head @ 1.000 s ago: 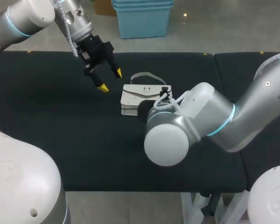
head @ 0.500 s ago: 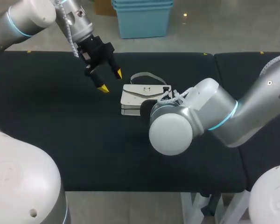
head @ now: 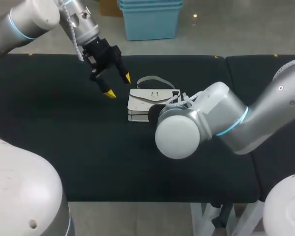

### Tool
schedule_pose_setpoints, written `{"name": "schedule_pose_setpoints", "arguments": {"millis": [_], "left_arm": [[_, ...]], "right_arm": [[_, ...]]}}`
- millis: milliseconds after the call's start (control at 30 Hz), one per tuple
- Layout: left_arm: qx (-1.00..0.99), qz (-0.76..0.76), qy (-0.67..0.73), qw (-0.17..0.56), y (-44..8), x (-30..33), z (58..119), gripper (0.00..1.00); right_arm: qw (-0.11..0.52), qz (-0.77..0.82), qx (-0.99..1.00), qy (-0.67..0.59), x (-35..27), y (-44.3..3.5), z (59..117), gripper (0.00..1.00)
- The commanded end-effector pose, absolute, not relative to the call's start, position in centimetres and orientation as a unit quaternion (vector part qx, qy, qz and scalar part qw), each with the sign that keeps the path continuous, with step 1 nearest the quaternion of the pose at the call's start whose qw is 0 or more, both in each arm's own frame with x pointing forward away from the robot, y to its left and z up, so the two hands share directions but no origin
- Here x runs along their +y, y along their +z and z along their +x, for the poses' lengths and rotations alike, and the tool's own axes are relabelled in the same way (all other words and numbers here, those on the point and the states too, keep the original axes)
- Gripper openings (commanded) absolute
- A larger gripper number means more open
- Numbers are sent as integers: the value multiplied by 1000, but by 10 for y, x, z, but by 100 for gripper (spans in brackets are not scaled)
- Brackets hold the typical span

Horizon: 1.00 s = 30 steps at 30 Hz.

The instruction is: Pick up the bag, open it, inspect its contents, close it, and place it on the opposite side

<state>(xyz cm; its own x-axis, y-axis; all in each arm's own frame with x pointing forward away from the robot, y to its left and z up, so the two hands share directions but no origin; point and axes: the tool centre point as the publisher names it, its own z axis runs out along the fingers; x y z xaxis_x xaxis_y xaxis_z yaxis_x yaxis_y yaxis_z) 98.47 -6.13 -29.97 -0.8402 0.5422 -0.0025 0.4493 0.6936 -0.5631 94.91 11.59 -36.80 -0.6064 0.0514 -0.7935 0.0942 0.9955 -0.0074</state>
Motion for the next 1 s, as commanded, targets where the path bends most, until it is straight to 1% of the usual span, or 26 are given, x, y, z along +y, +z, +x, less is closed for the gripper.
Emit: {"name": "schedule_pose_setpoints", "arguments": {"millis": [33, 267, 367, 500, 700, 733, 800, 833, 933, 967, 1000], "left_arm": [[-916, -273, 288, 62, -302, -64, 977, 100], [-910, -285, 302, -11, -304, -76, 964, 100], [-906, -293, 301, -53, -306, -83, 960, 100], [-897, -298, 299, -130, -308, -92, 959, 100], [-873, -300, 329, -202, -311, -101, 966, 100], [-868, -301, 336, -207, -311, -102, 968, 96], [-864, -298, 343, -214, -312, -104, 972, 86], [-862, -300, 345, -219, -312, -106, 974, 77], [-856, -308, 347, -229, -316, -110, 979, 79], [-855, -310, 345, -233, -317, -112, 981, 78], [-853, -311, 347, -234, -319, -113, 982, 75]], "right_arm": [[450, 45, 892, -20, 116, -372, 949, 0], [456, 57, 888, -12, 117, -372, 946, 0], [456, 57, 888, -12, 117, -372, 946, 0], [456, 57, 888, -12, 117, -372, 946, 0], [456, 57, 888, -12, 117, -372, 946, 0], [456, 57, 888, -12, 117, -372, 946, 0], [456, 57, 888, -12, 117, -372, 946, 0], [456, 57, 888, -12, 117, -372, 946, 0], [456, 57, 888, -12, 117, -372, 946, 0], [456, 57, 888, -12, 117, -372, 946, 0], [456, 57, 888, -12, 117, -372, 946, 0]]}}
